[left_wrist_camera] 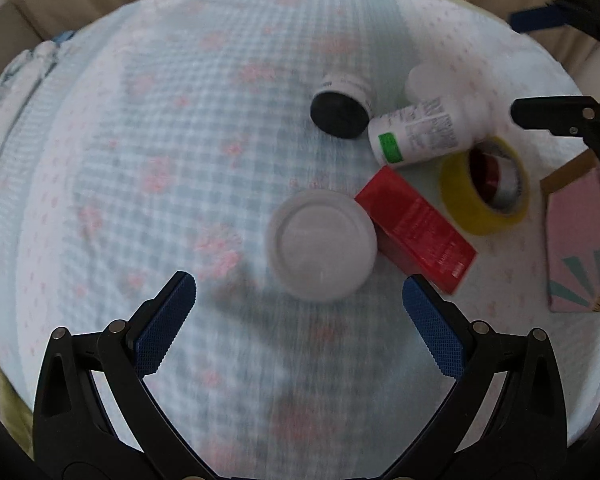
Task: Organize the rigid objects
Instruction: 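Grasp the white green-label jar with left tool while right tool grasps the pill bottle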
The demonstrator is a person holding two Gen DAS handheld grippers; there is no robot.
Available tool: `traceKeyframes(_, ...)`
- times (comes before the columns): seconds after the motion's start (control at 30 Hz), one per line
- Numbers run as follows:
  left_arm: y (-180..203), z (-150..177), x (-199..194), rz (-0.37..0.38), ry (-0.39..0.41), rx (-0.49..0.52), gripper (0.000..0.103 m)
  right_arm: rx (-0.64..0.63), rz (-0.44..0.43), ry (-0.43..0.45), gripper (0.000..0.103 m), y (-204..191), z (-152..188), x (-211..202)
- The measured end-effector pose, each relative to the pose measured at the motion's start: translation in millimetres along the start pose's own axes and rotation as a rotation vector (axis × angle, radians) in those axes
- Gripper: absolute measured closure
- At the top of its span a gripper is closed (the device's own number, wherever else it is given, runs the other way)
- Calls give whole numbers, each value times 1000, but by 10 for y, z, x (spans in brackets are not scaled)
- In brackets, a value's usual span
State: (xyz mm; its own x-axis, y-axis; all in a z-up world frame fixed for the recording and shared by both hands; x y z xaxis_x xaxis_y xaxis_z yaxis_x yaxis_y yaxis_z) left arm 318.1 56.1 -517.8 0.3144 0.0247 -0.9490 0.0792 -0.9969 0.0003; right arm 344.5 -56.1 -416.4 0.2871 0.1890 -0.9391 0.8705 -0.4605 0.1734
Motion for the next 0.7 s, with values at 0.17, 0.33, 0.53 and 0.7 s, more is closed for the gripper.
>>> traceKeyframes(0.17,48,-24,278,10,-11,18,1,-132,-46,-46,10,-102,-105,437)
traceKeyframes(0.33,88,-32,444,24,-9,40,2,-253,-78,-79,18,-246,-172,739)
traceKeyframes(0.53,135,-70,549,72,-4,89,18,-351,-105,-112,37,-394,-187,956)
traceKeyframes(0.7,170,-142,589,69,14,168,34,-378,-133,-139,53,-436,-186,1042)
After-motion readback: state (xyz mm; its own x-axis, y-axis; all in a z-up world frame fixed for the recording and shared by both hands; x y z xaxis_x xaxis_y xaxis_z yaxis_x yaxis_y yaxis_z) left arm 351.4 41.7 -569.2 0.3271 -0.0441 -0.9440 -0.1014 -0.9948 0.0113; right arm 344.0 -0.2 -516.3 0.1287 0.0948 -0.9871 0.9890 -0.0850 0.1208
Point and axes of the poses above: each gripper's, at about its wrist camera, not at the fingertips, and x roughly the way its jaws point, y to its right, z to its underside, the point moved 8 cm from there along x, roughly the way its jaws point, and after that the axes turned 3 degrees about -x, right-handed, at the moved point
